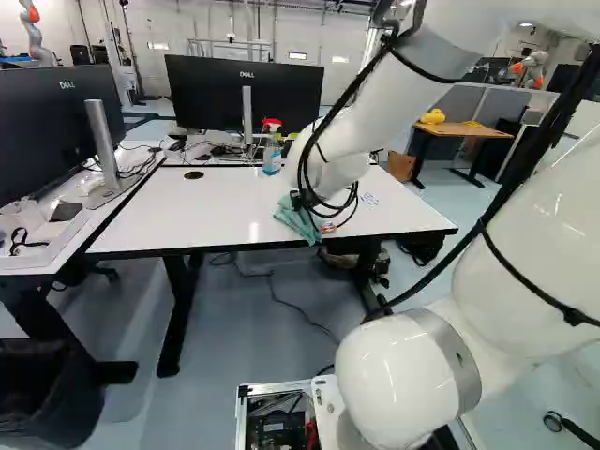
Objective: Clean the table with the green towel
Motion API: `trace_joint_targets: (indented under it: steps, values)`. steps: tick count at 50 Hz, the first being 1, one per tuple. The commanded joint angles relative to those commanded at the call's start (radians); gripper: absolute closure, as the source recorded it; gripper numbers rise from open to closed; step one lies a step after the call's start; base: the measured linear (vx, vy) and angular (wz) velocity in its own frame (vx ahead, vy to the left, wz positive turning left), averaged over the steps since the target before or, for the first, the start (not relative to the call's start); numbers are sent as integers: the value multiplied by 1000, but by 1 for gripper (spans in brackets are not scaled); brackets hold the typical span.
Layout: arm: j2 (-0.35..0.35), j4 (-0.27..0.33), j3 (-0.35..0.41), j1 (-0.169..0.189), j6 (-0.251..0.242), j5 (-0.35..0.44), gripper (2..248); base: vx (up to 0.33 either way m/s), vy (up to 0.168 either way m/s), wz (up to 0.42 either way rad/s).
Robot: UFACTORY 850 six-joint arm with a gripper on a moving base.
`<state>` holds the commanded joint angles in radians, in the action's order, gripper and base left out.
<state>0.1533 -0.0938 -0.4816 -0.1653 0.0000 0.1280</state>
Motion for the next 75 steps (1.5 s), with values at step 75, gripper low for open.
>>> trace_joint_targets:
  steps: [75]
  values:
    - [-157,0,-177,284,0,0,210,0,0,0]
